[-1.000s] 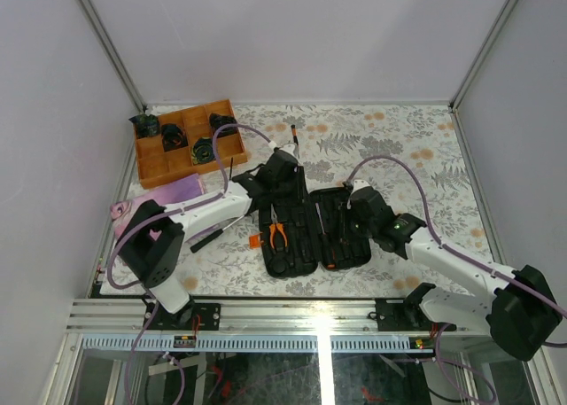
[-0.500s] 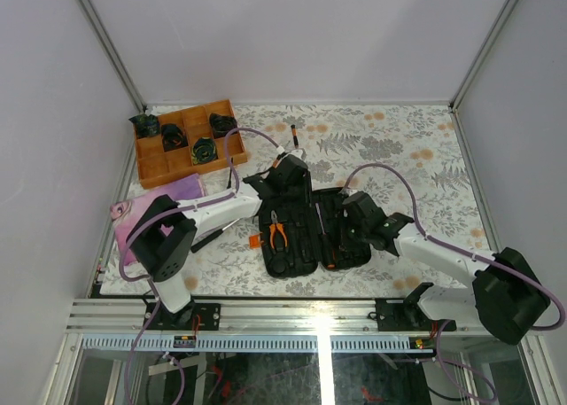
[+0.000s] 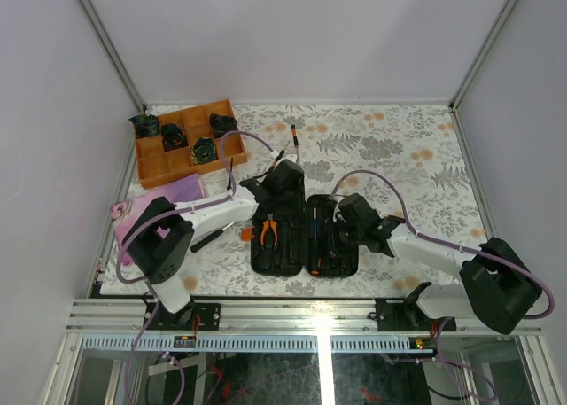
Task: Sort the tools into containers
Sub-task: Adjust the screwdriver in the storage box.
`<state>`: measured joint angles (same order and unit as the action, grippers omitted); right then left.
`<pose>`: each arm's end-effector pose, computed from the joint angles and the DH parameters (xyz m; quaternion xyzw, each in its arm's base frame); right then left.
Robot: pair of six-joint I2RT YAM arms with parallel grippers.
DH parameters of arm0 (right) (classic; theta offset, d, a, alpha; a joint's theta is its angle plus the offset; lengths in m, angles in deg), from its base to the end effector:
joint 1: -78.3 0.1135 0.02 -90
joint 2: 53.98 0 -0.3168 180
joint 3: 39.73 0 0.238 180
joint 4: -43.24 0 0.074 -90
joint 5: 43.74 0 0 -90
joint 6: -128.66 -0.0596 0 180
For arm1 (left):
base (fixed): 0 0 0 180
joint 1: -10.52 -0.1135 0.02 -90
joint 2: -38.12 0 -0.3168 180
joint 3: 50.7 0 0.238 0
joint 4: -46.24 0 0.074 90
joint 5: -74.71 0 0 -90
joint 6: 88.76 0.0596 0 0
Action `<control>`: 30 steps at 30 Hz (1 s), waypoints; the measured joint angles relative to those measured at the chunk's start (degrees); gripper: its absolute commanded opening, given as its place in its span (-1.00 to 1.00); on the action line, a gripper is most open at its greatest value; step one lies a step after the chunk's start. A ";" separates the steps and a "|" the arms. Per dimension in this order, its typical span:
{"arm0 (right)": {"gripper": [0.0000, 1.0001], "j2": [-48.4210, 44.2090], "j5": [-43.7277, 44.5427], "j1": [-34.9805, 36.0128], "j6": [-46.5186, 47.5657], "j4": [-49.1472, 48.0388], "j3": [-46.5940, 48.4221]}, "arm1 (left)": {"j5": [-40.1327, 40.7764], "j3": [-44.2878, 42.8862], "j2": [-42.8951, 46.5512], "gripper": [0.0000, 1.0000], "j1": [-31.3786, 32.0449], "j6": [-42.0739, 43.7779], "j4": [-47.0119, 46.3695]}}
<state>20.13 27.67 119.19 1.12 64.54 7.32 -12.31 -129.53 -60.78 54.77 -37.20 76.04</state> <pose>0.1629 0.1662 0.2124 -0.0843 0.9204 0.3387 0.1763 0.2734 -0.2620 0.2427 0.0387 0.9382 -0.2082 0.2736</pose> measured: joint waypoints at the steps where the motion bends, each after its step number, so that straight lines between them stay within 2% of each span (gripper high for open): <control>1: -0.52 0.00 -0.68 0.13 -0.11 -0.11 0.00 | 0.24 0.33 0.57 -0.30 0.00 0.15 0.22; 5: -0.49 -0.72 0.04 0.39 -0.28 0.87 0.02 | 1.03 1.86 3.85 -0.29 0.00 0.68 0.81; 11: -0.42 -10.62 13.60 0.48 -2.84 5.73 0.04 | 1.92 4.83 10.43 -0.28 1.20 0.76 1.70; 14: -0.42 -14.62 20.15 0.39 -3.98 6.73 0.42 | 2.71 5.22 11.65 -0.27 4.59 -0.57 2.16; 17: -0.42 -14.80 24.13 -0.13 -4.35 7.93 1.55 | 3.61 5.22 11.56 -0.25 9.09 -1.97 2.67; 22: -0.42 -11.91 25.18 -1.73 -4.07 8.59 3.98 | 5.55 4.94 9.90 -0.25 15.10 -5.55 4.24; 30: -0.44 -9.40 23.96 -4.39 -2.89 8.70 5.49 | 7.89 4.44 6.27 -0.24 17.42 -9.31 6.80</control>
<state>10.73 51.62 114.79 -1.76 73.24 12.81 -4.42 -125.10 -54.50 72.19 -46.51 82.84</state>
